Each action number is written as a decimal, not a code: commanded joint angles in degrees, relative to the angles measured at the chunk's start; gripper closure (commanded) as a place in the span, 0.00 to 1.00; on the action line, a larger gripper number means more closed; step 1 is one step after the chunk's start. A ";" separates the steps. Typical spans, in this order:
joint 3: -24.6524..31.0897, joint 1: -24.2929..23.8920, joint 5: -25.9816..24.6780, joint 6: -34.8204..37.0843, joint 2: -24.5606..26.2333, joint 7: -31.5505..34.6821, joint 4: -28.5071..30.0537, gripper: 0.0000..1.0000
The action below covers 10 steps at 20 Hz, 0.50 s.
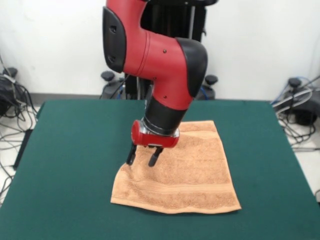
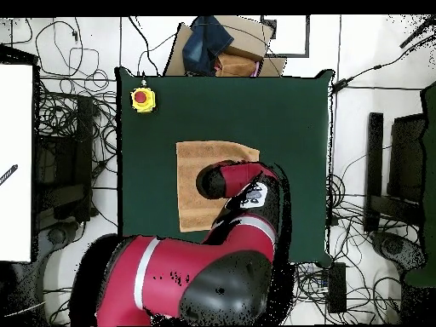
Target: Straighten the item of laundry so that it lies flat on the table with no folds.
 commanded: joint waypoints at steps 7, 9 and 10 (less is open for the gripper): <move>0.20 3.12 3.80 -2.78 4.45 15.11 4.15 0.00; -1.59 6.12 5.86 -4.46 2.84 18.67 5.32 0.00; -2.11 7.46 7.03 -4.69 1.89 20.25 6.09 0.00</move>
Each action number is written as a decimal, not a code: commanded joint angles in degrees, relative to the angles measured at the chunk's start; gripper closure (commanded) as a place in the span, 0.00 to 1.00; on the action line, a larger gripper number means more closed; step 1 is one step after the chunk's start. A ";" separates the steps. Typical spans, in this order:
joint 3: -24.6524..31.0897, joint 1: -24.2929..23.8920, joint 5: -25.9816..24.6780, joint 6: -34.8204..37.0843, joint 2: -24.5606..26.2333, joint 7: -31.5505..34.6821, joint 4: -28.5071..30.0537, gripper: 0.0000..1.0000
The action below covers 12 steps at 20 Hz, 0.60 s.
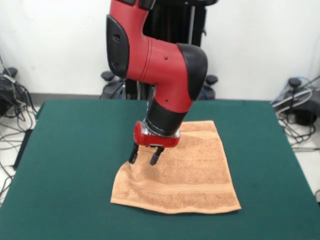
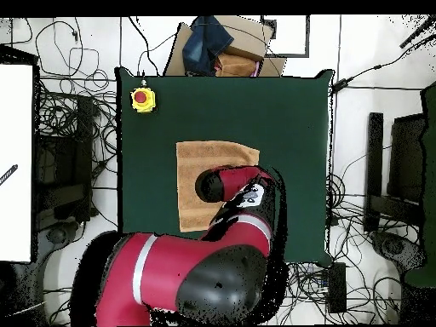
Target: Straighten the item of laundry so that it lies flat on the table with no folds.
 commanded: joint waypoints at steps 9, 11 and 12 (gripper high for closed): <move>-8.45 19.04 18.23 2.33 -1.51 26.98 5.93 0.00; -9.05 19.83 19.85 0.63 1.00 26.64 4.23 0.00; -9.37 20.16 20.60 -0.40 2.46 26.41 3.13 0.00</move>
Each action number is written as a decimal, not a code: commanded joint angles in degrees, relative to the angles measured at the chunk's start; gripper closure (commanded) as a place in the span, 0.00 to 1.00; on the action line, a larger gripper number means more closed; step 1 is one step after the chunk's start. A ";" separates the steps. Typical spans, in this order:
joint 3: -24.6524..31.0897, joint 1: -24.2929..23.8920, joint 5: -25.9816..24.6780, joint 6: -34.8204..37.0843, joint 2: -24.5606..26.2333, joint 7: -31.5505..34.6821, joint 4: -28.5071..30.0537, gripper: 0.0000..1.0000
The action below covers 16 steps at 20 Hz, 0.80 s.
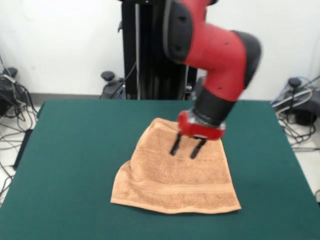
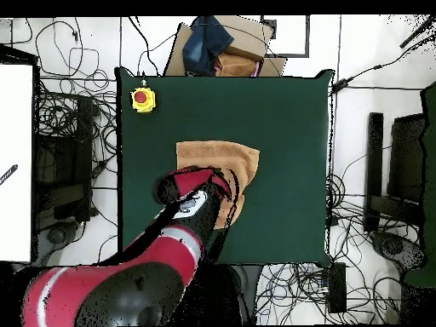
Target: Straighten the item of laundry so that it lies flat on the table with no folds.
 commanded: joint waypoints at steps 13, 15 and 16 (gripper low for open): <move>-2.00 0.73 14.28 -14.01 16.94 15.95 -9.22 0.00; -2.09 0.65 14.97 -13.66 17.19 15.12 -9.97 0.00; -2.21 0.70 15.23 -13.19 17.08 14.65 -10.24 0.00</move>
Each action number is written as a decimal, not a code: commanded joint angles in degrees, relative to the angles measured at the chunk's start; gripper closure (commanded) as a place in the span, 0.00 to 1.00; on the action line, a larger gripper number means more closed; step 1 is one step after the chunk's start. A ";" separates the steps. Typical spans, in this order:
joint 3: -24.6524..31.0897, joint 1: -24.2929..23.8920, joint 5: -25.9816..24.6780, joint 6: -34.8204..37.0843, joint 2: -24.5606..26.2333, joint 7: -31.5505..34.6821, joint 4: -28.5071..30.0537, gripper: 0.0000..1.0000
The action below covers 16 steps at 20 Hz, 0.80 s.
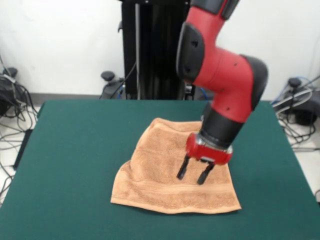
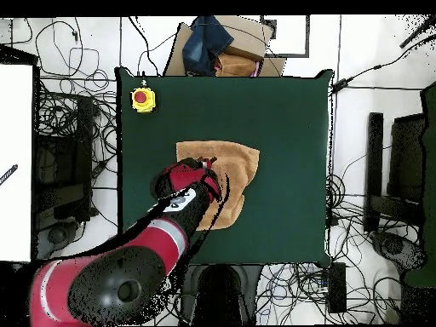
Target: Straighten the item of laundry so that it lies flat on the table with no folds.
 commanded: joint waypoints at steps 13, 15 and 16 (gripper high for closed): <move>0.36 1.81 11.19 4.57 3.16 11.87 -2.97 0.00; -0.14 2.34 11.52 6.31 2.46 11.36 -2.69 0.00; -1.16 2.96 11.69 8.83 2.05 10.85 -3.27 0.00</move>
